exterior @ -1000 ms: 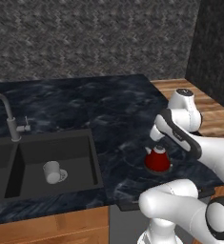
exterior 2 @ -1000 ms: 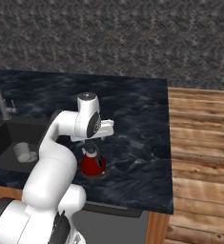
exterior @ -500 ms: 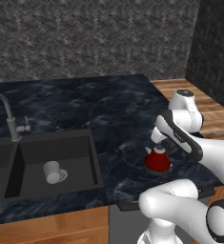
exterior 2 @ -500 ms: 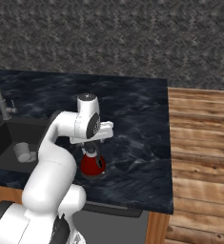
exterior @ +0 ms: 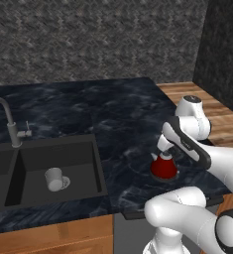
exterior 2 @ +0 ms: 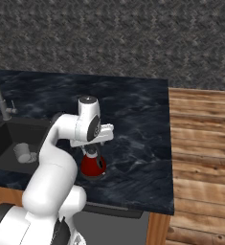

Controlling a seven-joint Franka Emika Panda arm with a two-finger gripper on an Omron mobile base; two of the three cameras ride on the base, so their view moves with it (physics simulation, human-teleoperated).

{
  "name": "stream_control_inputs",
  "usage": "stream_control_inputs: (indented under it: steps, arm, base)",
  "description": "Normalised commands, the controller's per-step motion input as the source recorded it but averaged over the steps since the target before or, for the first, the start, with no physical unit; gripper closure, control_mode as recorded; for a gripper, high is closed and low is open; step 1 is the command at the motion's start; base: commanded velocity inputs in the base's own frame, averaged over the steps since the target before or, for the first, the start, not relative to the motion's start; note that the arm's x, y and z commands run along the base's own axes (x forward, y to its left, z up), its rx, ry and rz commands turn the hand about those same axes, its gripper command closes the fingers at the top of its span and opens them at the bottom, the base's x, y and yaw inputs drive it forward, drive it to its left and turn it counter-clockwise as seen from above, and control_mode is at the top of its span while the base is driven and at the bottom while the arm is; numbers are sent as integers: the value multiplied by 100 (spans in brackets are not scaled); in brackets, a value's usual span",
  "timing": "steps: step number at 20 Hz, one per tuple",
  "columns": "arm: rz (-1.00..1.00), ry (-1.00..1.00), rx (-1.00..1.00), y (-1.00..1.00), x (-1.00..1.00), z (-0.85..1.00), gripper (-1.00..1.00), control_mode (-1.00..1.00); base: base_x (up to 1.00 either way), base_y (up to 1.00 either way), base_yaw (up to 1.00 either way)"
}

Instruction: Place the kettle in the left basin and the glass cup in the right basin of the sink.

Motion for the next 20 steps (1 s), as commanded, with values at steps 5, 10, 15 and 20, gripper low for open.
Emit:
stream_control_inputs:
  steps: [5, 10, 15, 20]
  arm:
    - [2, 0, 0, 0, 0, -1, -100, -100]
    - [2, 0, 0, 0, 0, -8, -100, -100]
    - [3, 0, 0, 0, 0, -14, -100, -100]
    - [2, 0, 0, 0, 6, -10, -100, -100]
  base:
    - [0, 0, 0]
    - [0, 0, 0]
    - [0, 0, 0]
    - [0, 0, 0]
